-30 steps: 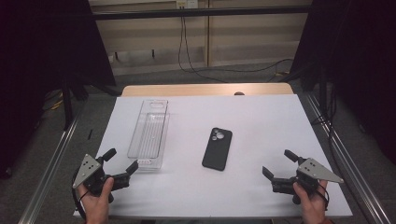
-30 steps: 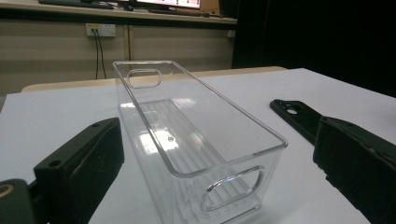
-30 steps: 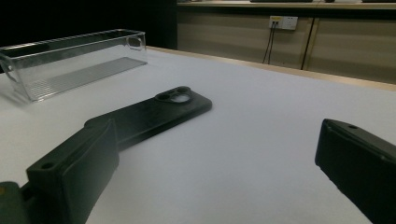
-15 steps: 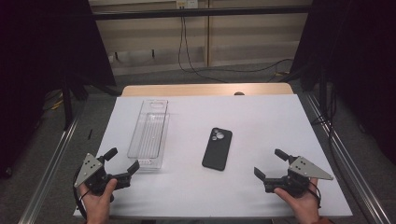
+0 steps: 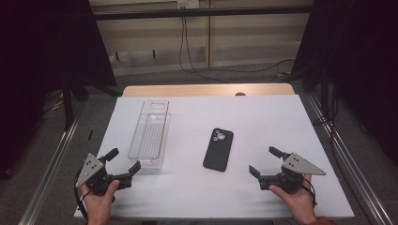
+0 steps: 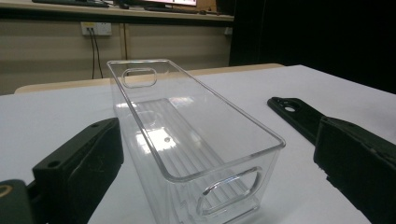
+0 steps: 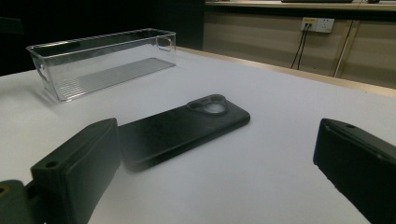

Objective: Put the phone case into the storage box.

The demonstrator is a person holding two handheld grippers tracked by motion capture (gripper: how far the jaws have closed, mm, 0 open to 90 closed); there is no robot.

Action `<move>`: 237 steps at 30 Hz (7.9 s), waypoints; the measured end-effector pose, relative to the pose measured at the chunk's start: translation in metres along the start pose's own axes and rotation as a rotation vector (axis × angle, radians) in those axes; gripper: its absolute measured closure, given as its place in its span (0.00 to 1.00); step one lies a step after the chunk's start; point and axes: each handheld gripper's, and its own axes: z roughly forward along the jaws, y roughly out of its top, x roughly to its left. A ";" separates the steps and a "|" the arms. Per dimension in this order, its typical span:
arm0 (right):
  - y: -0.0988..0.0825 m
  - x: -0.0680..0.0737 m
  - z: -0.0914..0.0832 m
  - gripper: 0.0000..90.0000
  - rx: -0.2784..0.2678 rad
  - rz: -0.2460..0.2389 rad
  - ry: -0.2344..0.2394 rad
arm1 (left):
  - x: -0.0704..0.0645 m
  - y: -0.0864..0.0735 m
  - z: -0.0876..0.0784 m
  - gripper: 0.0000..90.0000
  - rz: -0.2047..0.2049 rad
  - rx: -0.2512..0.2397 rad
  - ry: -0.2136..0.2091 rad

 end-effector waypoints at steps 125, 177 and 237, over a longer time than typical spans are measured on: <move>0.083 0.021 0.182 1.00 0.544 0.018 0.394 | 0.001 0.000 0.003 0.02 -0.013 0.013 -0.022; 0.045 0.041 0.203 1.00 0.880 -0.015 0.479 | 0.001 0.000 0.003 0.02 -0.010 0.020 -0.030; 0.034 0.010 0.162 1.00 0.785 -0.011 0.379 | -0.001 0.000 0.004 0.02 -0.006 0.029 -0.047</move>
